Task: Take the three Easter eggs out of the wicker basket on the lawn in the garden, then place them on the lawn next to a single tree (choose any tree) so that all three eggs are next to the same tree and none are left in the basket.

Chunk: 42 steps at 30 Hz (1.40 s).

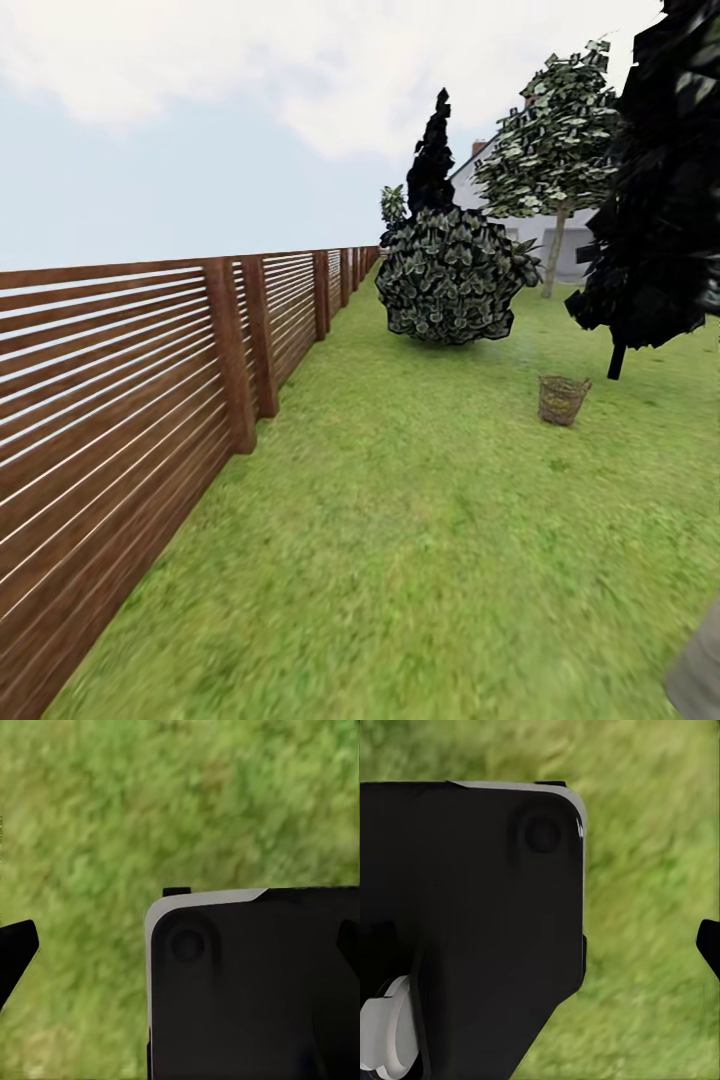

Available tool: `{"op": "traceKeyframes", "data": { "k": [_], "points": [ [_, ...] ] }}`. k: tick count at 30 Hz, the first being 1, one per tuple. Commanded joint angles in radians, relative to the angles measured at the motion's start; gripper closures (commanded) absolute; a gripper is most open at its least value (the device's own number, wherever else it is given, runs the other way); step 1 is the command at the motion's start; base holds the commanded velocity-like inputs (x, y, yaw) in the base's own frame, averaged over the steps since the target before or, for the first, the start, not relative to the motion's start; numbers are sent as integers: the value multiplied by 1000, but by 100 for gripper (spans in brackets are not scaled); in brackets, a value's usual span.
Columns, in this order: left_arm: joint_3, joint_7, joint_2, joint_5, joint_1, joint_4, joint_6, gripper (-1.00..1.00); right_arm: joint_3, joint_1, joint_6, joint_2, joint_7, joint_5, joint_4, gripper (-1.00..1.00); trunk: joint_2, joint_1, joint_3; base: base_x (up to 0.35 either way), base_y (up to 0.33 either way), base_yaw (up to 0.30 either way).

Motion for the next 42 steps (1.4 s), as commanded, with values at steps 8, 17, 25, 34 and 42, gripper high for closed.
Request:
{"op": "traceKeyframes", "data": {
  "k": [8,17,25,34,42],
  "points": [
    [-1,-1,0,-1,-1,1,-3,-100,-1,-1,-5,0,0,-1,1,-100,-1,1,-1,324,75,-17],
    [-1,-1,0,-1,-1,1,-3,-100,-1,-1,-5,0,0,-1,1,-100,-1,1,0,324,88,-117],
    [-1,-1,0,-1,-1,1,-3,-100,-1,-1,-5,0,0,-1,2,-100,-1,1,1,323,145,-69],
    [-1,-1,0,0,-1,1,-3,-100,-1,-1,-5,0,0,-1,1,-100,-1,1,1,322,120,-8],
    [-1,-1,0,-1,-1,1,-3,-100,-1,-1,-5,0,0,-1,1,-100,-1,1,1,319,112,-2]
  ]
}}
